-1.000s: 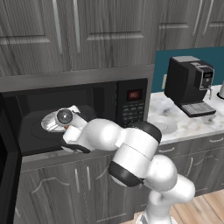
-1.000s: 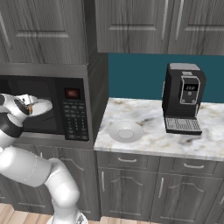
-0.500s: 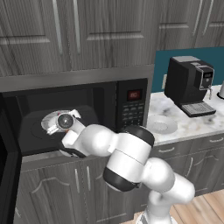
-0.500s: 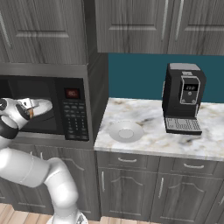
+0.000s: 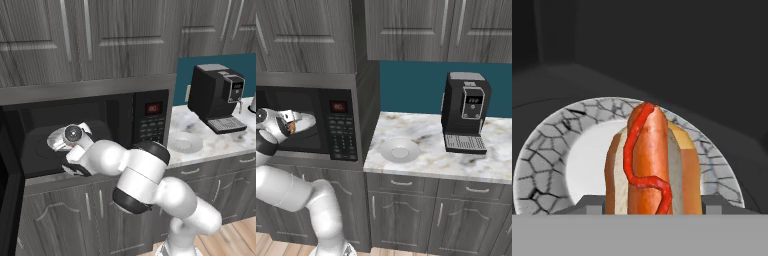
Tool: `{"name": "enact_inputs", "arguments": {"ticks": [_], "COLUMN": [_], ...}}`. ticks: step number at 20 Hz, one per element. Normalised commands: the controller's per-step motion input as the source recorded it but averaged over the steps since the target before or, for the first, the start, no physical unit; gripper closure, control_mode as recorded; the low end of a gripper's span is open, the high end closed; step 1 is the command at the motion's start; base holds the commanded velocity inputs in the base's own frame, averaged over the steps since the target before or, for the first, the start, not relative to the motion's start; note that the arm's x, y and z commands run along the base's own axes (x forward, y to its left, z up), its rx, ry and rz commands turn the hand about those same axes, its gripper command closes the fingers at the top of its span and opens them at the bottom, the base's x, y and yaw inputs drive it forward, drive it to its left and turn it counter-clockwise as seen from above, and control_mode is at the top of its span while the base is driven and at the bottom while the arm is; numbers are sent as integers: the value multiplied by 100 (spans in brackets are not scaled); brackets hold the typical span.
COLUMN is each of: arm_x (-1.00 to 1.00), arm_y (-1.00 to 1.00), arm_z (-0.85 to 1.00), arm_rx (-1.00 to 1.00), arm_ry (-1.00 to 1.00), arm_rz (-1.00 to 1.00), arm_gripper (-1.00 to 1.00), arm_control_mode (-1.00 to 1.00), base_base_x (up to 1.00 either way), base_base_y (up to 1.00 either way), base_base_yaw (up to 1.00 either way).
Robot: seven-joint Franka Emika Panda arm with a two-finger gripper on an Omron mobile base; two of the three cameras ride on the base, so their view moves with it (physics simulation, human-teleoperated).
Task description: Pick the hot dog from the counter and place it in the microwave.
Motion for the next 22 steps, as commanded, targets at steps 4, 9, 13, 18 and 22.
{"name": "enact_inputs", "arguments": {"ticks": [4, 9, 13, 18, 22], "arm_x": [40, 27, 23, 11, 3], "arm_y": [20, 11, 1, 0, 0], "arm_z": [0, -18, -37, -30, -18], "arm_rx": [0, 0, 0, 0, 1], "arm_ry": [9, 2, 1, 1, 1], "arm_rz": [-2, 0, 0, 0, 0], "arm_gripper": [100, 100, 100, 100, 100], "arm_control_mode": [-100, -100, -100, -100, -100], "base_base_x": [0, 0, 0, 0, 0], "base_base_y": [0, 0, 0, 0, 0], "base_base_yaw": [0, 0, 0, 0, 0]}}
